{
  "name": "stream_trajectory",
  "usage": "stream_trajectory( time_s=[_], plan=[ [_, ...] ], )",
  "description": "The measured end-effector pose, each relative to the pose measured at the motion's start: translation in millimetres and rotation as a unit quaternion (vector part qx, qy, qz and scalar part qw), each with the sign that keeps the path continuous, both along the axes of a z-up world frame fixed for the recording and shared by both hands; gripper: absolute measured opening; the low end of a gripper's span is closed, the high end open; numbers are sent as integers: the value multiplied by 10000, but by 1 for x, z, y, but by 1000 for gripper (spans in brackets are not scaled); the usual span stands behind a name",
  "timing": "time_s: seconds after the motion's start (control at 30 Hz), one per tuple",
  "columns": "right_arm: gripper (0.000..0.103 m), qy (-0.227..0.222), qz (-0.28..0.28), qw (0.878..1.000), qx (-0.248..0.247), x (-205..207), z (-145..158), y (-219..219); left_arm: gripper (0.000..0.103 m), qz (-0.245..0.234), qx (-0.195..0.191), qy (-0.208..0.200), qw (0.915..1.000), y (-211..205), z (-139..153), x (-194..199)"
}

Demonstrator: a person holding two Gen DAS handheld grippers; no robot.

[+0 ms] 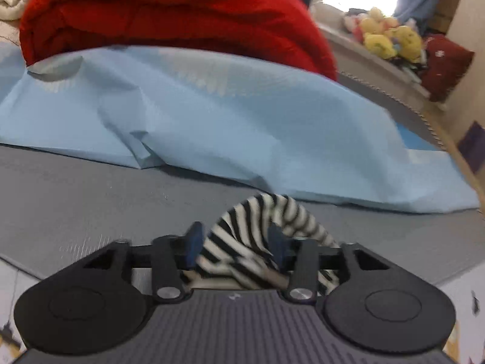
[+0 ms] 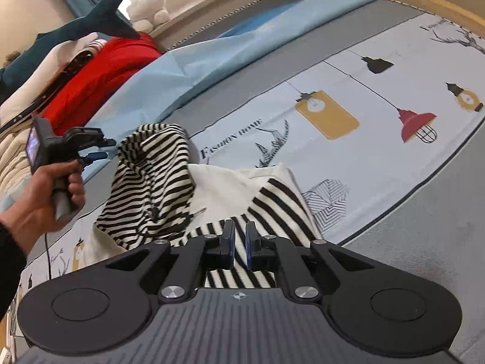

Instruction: Fold small clothes

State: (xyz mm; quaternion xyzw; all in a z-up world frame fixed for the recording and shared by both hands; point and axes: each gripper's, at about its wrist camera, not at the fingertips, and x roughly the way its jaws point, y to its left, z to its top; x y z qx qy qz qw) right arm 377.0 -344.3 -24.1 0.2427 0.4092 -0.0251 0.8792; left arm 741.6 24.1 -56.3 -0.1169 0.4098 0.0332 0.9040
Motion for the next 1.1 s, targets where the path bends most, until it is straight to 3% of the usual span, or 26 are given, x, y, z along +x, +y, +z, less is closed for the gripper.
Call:
stream_trajectory(
  time_s=[0.1,0.17,0.2,0.23,0.3,0.43,0.57,0.67,0.77,0.83,0.9,0.93,1.0,1.1],
  plan=[
    [7,127,-52,9999,53,1,-5,-3,66,85,-40,155,9998,2,-23,16],
    [7,180,-50,9998,40,3,-8,-3,57,46,167,284,9994,-1,-35,20],
    [8,216,-58,9997,40,4,-9,-3,20,-68,187,307,9993,-3,-39,20],
    [7,267,-71,9996,56,5,-11,-3,4,-248,165,334,9990,-5,-40,18],
    [7,352,-97,9993,89,5,-14,-4,4,-437,420,115,9981,-12,-29,5],
    [8,422,-171,9988,202,5,-14,-7,4,-1015,783,-514,9904,-28,21,-50],
    [8,397,-210,9983,363,1,-10,-8,4,-1754,672,-1282,9738,-46,81,-162],
    [7,305,-283,9984,372,-1,-5,-9,4,-2072,313,-1643,9639,-53,104,-266],
    [7,224,-345,9984,377,-3,-1,-12,4,-2269,98,-1730,9584,-59,106,-364],
    [7,160,-368,9985,360,-6,2,-13,4,-2742,175,-1710,9462,-65,100,-421],
    [7,114,-392,9985,375,-9,4,-14,9,-3188,274,-1294,9385,-69,88,-460],
    [7,93,-388,9986,358,-10,4,-14,9,-3253,317,-1045,9393,-68,83,-472],
    [7,74,-354,9988,344,-11,4,-13,14,-2952,191,-708,9526,-57,80,-480],
    [7,138,-357,9981,483,-11,2,-15,31,-2127,-593,-868,9714,-24,96,-471]
  ],
)
